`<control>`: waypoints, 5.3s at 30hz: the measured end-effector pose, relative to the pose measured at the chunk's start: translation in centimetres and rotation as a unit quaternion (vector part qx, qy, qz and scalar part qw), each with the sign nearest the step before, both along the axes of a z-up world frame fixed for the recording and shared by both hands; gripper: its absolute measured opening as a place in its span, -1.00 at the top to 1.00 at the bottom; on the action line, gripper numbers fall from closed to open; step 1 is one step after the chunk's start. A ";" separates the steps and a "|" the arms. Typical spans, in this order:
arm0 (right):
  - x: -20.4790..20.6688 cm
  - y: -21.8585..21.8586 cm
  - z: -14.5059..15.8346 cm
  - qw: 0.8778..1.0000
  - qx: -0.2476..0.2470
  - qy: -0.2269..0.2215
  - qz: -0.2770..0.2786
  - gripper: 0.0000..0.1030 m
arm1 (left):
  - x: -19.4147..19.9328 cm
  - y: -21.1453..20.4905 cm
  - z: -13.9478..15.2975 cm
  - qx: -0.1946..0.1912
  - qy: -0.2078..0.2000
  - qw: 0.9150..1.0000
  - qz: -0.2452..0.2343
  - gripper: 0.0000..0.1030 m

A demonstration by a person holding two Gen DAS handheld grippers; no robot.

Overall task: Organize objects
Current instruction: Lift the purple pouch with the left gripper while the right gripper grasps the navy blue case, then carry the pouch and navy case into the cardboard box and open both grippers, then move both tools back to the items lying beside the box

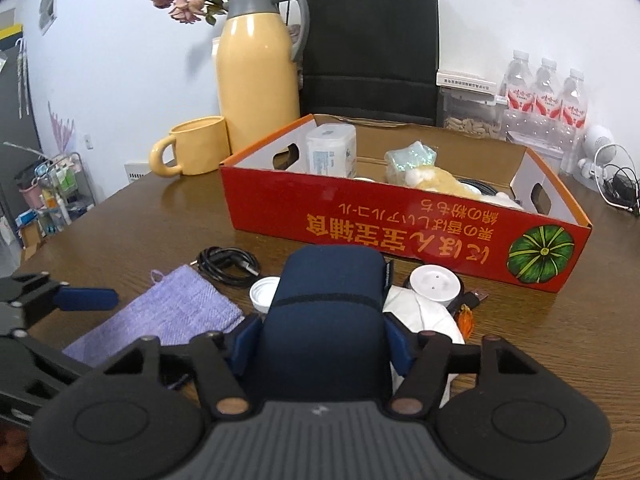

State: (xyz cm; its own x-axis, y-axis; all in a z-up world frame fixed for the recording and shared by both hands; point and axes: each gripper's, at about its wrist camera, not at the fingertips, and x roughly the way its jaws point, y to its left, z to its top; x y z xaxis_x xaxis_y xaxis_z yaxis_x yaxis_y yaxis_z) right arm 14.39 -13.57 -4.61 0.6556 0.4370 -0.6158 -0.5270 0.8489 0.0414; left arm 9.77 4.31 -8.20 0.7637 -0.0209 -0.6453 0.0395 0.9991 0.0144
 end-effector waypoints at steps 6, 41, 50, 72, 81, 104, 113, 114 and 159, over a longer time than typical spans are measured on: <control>-0.2 0.0 -0.3 1.000 -0.012 -0.006 0.009 -0.25 | -1.1 -0.4 0.4 -0.004 -0.022 1.000 0.006 0.25; 8.6 -5.7 6.2 0.988 0.100 -0.105 -0.060 -0.19 | 10.2 -5.6 11.2 -0.097 -0.178 0.979 0.019 0.54; 15.5 -6.3 4.2 0.985 0.104 -0.100 -0.093 -0.19 | 17.9 -7.1 9.7 -0.084 -0.160 0.983 0.024 0.54; 18.3 -6.3 1.8 0.992 0.068 -0.079 -0.074 -1.00 | 19.4 -7.4 8.0 -0.051 -0.197 0.978 0.044 -1.00; 18.0 -6.2 1.8 0.992 0.068 -0.083 -0.072 -1.00 | 19.3 -7.2 8.3 -0.066 -0.201 0.976 0.047 -1.00; 15.4 -6.1 3.0 0.986 0.073 -0.138 -0.063 -1.00 | 14.0 -6.5 10.2 -0.067 -0.246 0.965 0.056 -1.00; 11.8 -6.7 2.5 0.987 0.064 -0.141 -0.047 -1.00 | 10.5 -5.4 9.3 -0.060 -0.227 0.971 0.054 -1.00; 11.3 -6.8 2.5 0.987 0.064 -0.142 -0.046 -1.00 | 10.2 -5.3 9.3 -0.060 -0.224 0.971 0.053 -1.00; 0.8 -5.4 -1.6 0.998 -0.002 -0.066 0.000 -1.00 | 0.7 -0.1 3.3 -0.075 -0.139 0.985 0.064 -1.00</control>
State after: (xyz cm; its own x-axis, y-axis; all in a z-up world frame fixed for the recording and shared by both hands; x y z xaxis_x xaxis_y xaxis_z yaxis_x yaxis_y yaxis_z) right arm 15.23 -18.98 -6.25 0.7308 0.4349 -0.5261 -0.5277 0.8488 -0.0314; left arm 10.44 4.22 -4.86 0.9130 0.0078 -0.4080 -0.0720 0.9872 -0.1424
